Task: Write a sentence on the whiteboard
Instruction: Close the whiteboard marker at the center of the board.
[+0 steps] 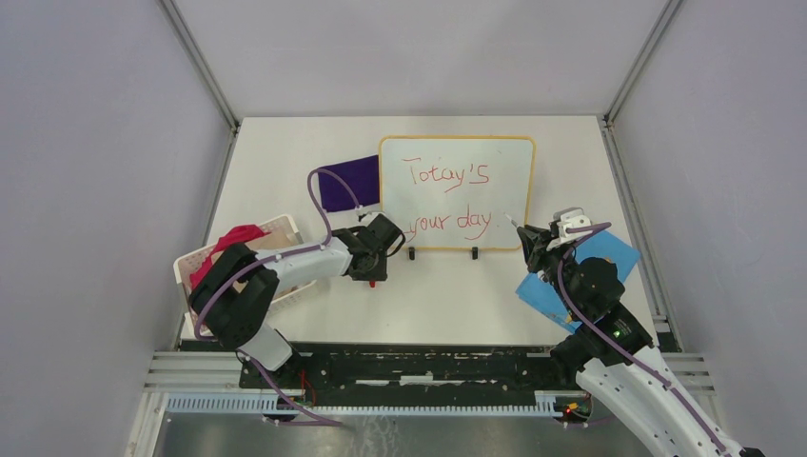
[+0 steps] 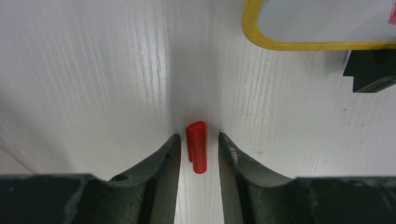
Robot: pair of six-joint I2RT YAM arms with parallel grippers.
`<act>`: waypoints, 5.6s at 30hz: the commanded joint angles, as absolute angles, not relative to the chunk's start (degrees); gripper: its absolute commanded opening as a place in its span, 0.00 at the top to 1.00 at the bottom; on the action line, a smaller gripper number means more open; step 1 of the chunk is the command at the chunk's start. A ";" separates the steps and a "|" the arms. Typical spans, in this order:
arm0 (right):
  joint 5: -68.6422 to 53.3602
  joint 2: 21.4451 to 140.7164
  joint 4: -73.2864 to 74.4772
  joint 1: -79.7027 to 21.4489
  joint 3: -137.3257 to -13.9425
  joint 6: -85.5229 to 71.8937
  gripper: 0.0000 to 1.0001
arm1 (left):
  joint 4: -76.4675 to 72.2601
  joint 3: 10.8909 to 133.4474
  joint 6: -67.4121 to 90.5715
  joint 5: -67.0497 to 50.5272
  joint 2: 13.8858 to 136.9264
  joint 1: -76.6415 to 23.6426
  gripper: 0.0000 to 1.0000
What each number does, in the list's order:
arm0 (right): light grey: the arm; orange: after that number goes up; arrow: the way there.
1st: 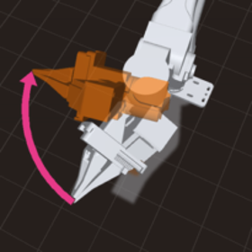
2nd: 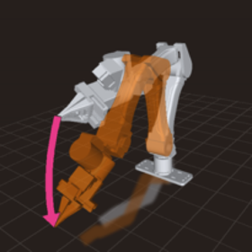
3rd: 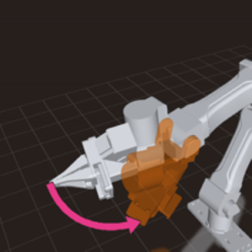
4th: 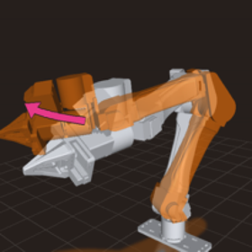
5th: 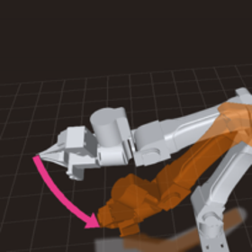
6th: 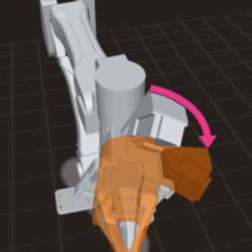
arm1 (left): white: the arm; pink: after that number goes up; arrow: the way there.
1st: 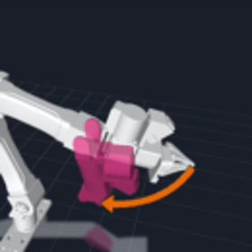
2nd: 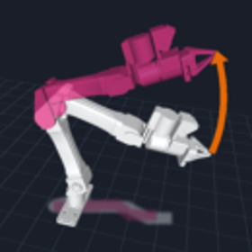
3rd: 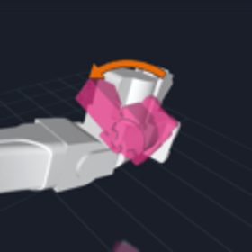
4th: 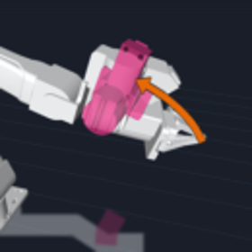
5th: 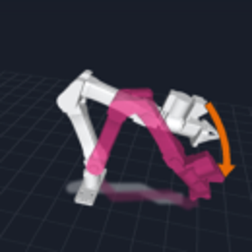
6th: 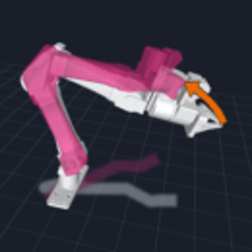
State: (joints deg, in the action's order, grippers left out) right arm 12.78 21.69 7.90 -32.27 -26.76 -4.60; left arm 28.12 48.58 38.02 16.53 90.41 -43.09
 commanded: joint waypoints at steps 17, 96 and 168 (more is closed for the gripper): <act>13.44 22.05 6.23 -32.64 -28.83 -3.79 1.00 | 32.78 44.48 35.53 14.68 92.45 -42.89 0.70; 46.61 42.62 -58.55 -81.54 -31.06 36.78 1.00 | -16.40 61.89 45.04 -3.58 55.71 -41.66 0.98; 39.06 66.01 -98.85 -95.75 -40.96 57.07 1.00 | -31.03 52.22 81.10 -3.88 52.19 -39.57 0.98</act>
State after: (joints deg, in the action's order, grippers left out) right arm 37.80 65.76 -88.16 -95.88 -38.46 56.55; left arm -27.92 53.08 78.15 -5.87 54.00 -38.76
